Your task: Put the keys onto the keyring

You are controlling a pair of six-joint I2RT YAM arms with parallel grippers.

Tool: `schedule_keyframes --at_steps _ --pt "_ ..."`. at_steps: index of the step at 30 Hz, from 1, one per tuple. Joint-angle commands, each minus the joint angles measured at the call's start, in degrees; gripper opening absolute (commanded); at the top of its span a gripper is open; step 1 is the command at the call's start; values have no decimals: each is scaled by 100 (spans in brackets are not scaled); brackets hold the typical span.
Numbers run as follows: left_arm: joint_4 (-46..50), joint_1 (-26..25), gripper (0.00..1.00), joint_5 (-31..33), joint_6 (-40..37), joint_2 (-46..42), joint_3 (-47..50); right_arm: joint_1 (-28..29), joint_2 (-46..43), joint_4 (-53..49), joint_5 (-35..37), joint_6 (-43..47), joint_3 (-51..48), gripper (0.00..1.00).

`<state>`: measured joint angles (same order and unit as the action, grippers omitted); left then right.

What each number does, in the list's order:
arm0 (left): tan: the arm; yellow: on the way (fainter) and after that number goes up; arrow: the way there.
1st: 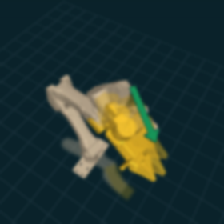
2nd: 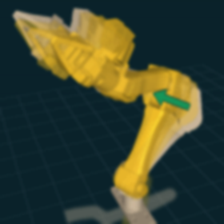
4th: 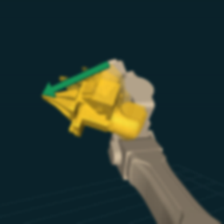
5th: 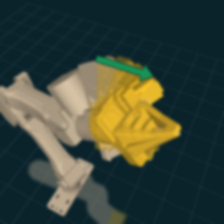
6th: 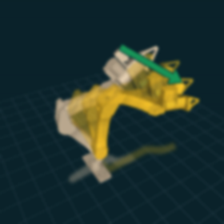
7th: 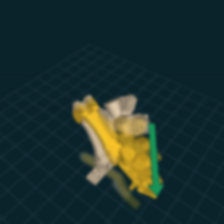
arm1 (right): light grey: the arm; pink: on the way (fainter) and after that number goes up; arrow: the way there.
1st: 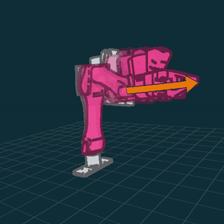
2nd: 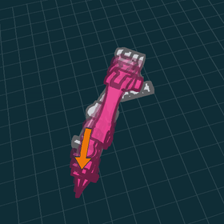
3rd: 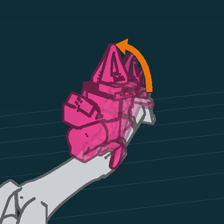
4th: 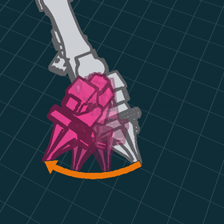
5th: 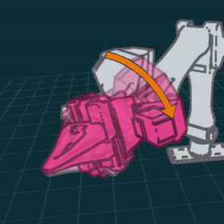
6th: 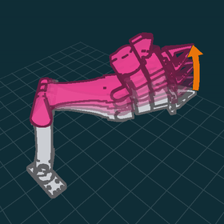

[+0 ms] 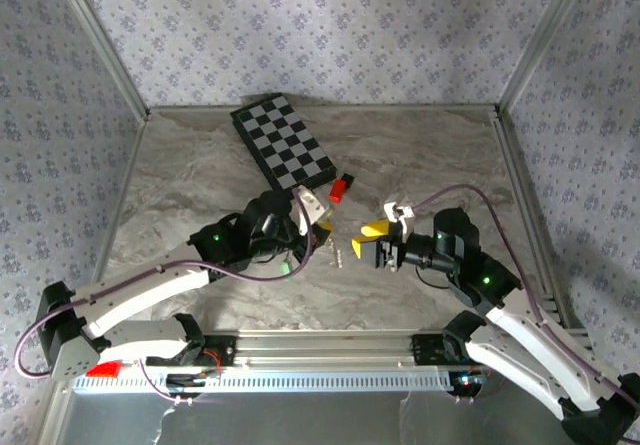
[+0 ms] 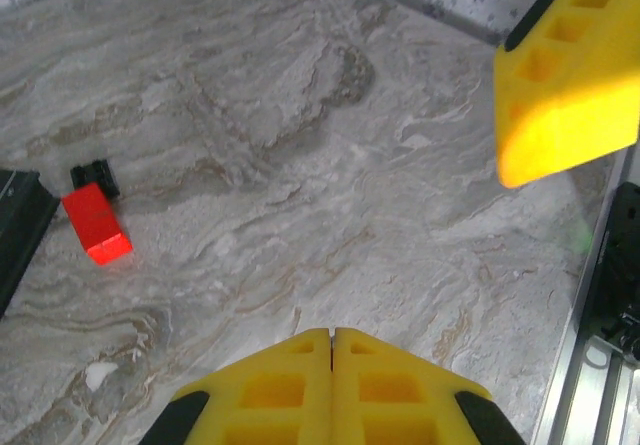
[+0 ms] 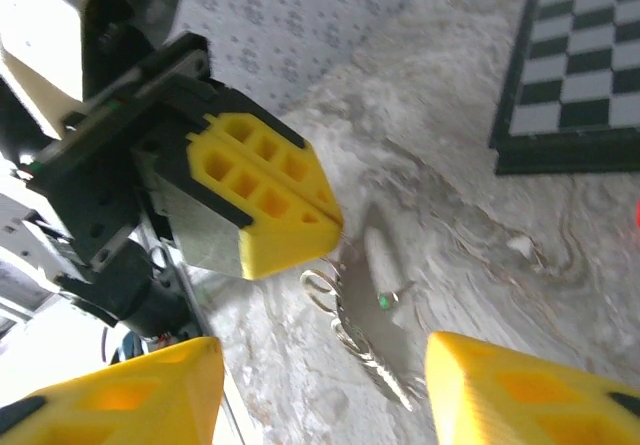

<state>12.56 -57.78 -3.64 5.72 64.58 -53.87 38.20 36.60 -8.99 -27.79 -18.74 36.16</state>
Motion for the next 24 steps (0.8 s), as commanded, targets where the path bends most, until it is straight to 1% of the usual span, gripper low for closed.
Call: schedule_keyframes --at_steps 1,6,9,12,17,24 --pt "-598 -46 0 -91 -215 -265 -31 83 -172 284 -206 94 137 47" --pt "-1126 -67 0 -239 -230 -509 60 152 -265 357 -187 179 139 38" --pt "-1405 -68 0 -373 -207 -610 97 231 -335 607 -132 104 42 35" --pt "-1747 -67 0 -526 -121 -671 162 352 -356 1092 -82 -67 -162 35" --pt "-2183 -93 0 -873 -1 -770 270 599 -440 1114 132 87 -173 33" --pt "-2713 -128 0 -1379 116 -899 434 775 -640 1263 143 139 -214 29"
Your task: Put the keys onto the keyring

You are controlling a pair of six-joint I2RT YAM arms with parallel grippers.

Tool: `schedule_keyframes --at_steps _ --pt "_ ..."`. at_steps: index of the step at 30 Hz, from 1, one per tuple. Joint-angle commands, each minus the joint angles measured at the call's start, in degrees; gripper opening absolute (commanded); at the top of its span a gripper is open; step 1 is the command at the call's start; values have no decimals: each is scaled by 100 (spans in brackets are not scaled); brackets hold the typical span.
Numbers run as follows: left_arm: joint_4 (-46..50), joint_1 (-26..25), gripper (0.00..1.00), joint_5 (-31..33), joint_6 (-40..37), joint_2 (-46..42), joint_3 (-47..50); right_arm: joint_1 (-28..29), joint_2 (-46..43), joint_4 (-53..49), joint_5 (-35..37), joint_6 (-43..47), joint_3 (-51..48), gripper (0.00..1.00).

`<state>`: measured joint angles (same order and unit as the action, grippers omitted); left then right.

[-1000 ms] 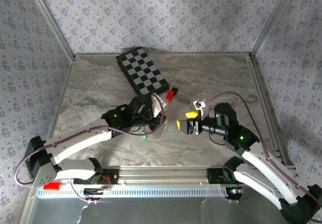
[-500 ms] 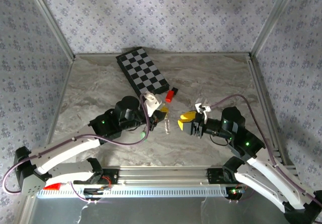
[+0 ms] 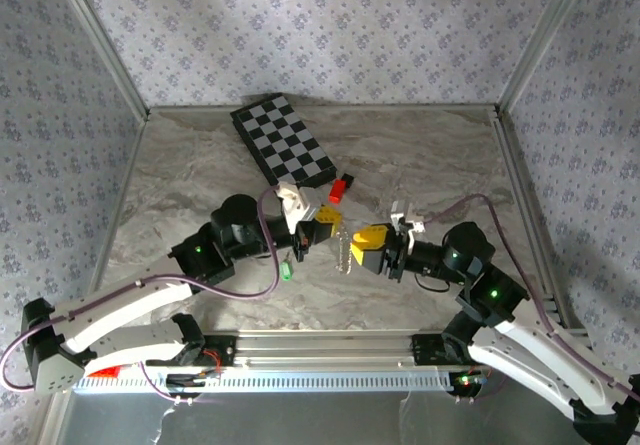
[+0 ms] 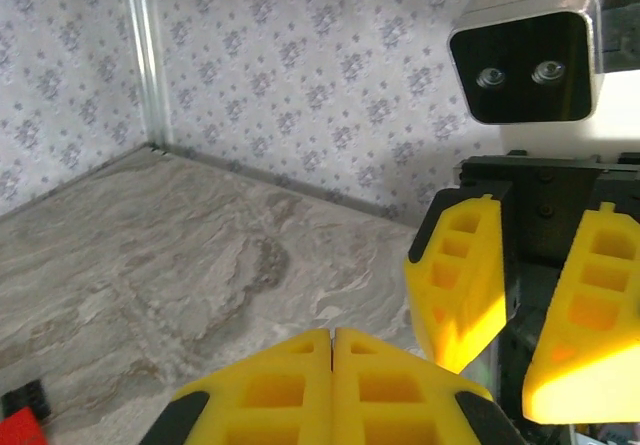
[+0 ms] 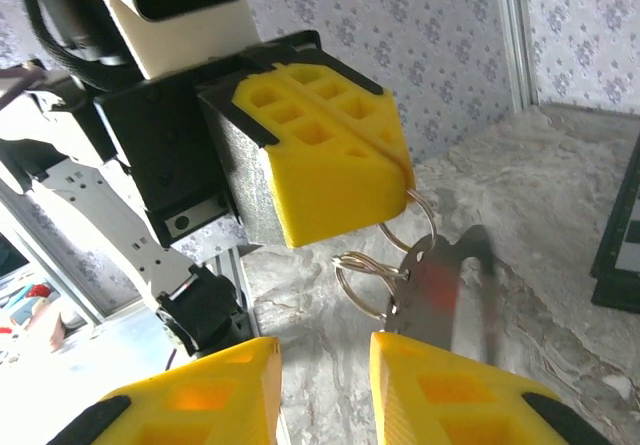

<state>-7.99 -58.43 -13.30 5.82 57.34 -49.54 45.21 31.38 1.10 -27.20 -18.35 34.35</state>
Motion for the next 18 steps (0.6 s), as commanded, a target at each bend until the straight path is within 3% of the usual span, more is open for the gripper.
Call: schedule_keyframes --at_steps 1,7,13,18 --pt "-702 -76 0 -473 110 -188 9 96 -134 252 82 112 -25 28" --pt "-781 -157 0 -578 73 -264 13 200 -236 170 29 221 14 27" --pt "-719 -175 0 -369 17 -324 16 345 -237 -93 364 414 2 42" --pt "-721 -177 0 -339 12 -320 30 503 -220 -22 599 496 -24 44"
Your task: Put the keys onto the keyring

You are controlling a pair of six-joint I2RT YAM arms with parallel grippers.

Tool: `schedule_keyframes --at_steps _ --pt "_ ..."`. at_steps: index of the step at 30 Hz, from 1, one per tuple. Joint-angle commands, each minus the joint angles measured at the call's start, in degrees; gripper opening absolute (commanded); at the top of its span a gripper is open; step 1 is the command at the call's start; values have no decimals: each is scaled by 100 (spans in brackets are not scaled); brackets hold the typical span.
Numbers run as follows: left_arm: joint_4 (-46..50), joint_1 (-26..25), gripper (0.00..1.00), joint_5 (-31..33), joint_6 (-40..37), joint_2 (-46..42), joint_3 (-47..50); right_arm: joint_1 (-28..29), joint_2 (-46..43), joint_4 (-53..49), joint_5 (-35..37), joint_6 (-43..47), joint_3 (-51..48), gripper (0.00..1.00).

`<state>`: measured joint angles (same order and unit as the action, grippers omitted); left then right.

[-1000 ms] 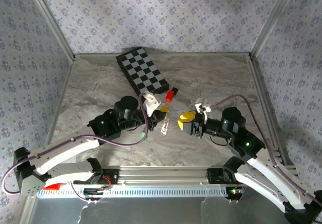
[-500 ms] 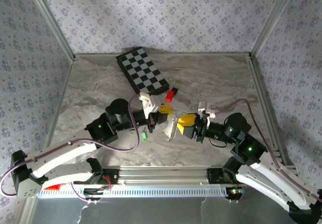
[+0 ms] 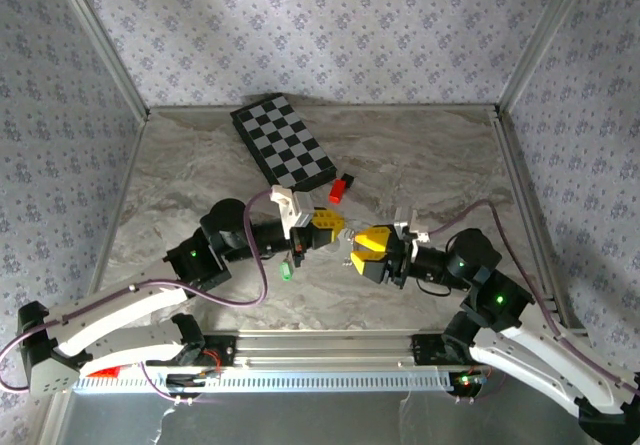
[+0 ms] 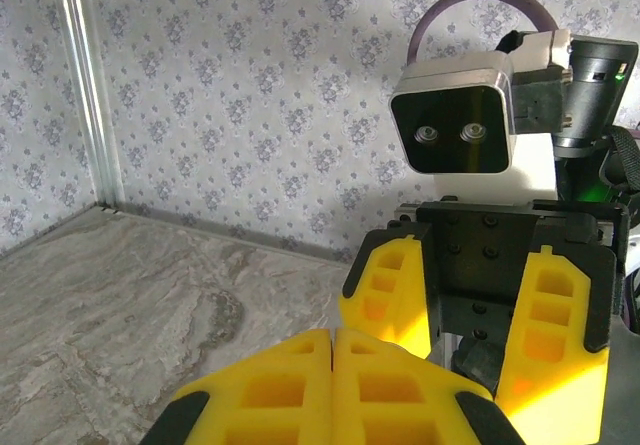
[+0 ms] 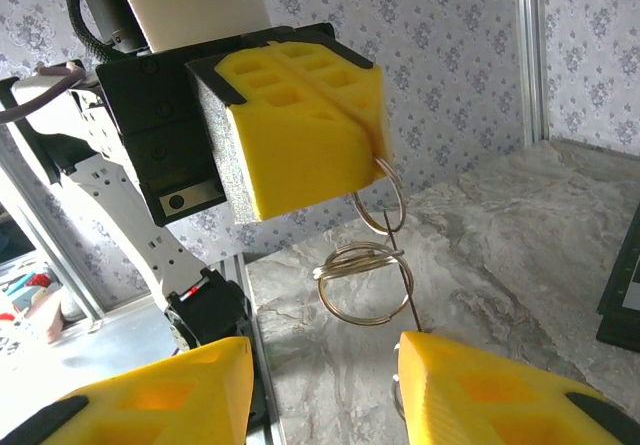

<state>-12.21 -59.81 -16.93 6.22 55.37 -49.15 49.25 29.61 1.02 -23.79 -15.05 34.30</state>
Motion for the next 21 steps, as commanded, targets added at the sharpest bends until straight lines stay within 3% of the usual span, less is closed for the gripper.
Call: schedule_keyframes --at_steps 1,11,17,21 --pt "-302 -44 0 28 -30 -136 -8 120 -30 -10 280 186 -19 43" --pt "-353 -72 0 30 -57 -123 5 447 163 -39 812 405 52 42" --pt "-351 -109 0 23 -62 -130 -8 620 198 -75 1781 566 7 34" --pt "-326 -129 0 42 -89 -141 -16 729 177 -88 2040 703 -18 37"
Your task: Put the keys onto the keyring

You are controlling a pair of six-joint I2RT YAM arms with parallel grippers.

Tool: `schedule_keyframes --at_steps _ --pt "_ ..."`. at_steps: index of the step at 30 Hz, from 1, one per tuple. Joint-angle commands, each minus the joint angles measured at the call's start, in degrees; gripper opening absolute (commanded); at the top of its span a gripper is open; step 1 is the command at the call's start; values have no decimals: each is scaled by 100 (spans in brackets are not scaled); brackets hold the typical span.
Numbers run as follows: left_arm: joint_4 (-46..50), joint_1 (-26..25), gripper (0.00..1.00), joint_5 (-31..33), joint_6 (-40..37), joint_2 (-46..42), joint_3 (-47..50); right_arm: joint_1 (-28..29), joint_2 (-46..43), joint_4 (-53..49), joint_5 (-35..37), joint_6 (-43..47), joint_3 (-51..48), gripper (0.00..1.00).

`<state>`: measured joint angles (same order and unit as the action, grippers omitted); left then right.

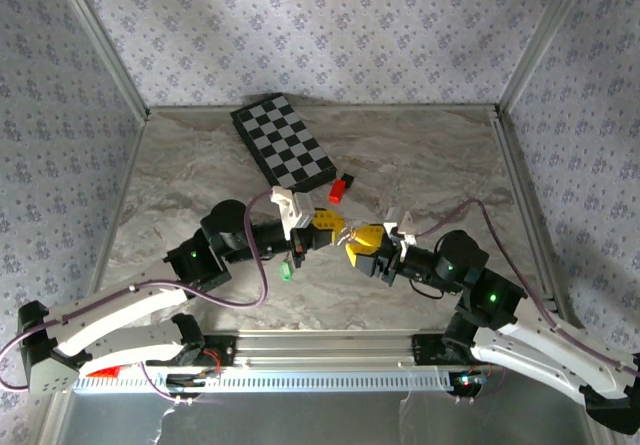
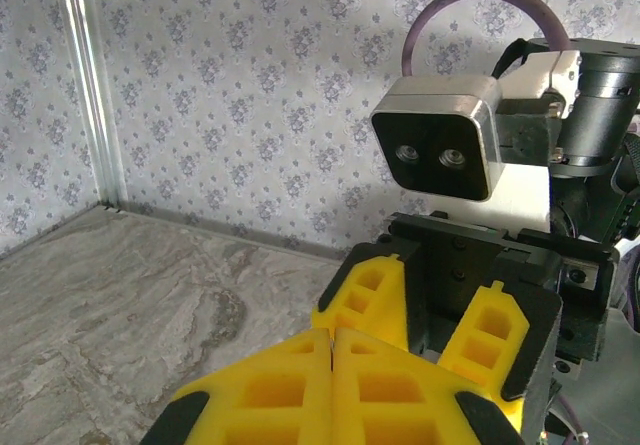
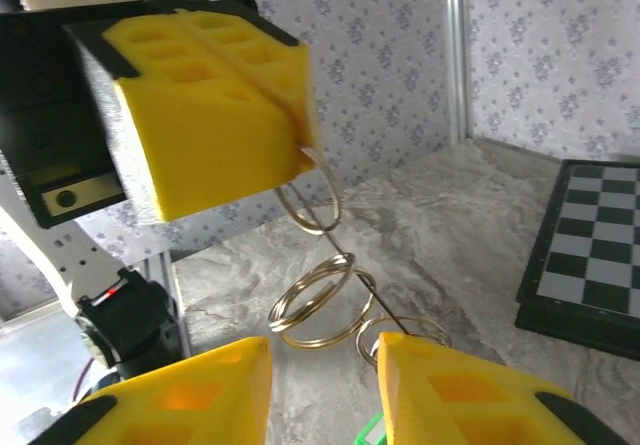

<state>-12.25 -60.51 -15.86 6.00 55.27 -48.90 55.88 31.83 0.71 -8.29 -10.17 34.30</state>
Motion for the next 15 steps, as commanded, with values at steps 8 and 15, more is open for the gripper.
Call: schedule_keyframes --at_steps 8,15 --pt "-254 -75 0 -64 -118 -165 -92 150 -274 -281 494 440 -39 56" --pt "-202 -83 0 -57 -134 -217 -109 180 -501 -649 455 521 -29 71"
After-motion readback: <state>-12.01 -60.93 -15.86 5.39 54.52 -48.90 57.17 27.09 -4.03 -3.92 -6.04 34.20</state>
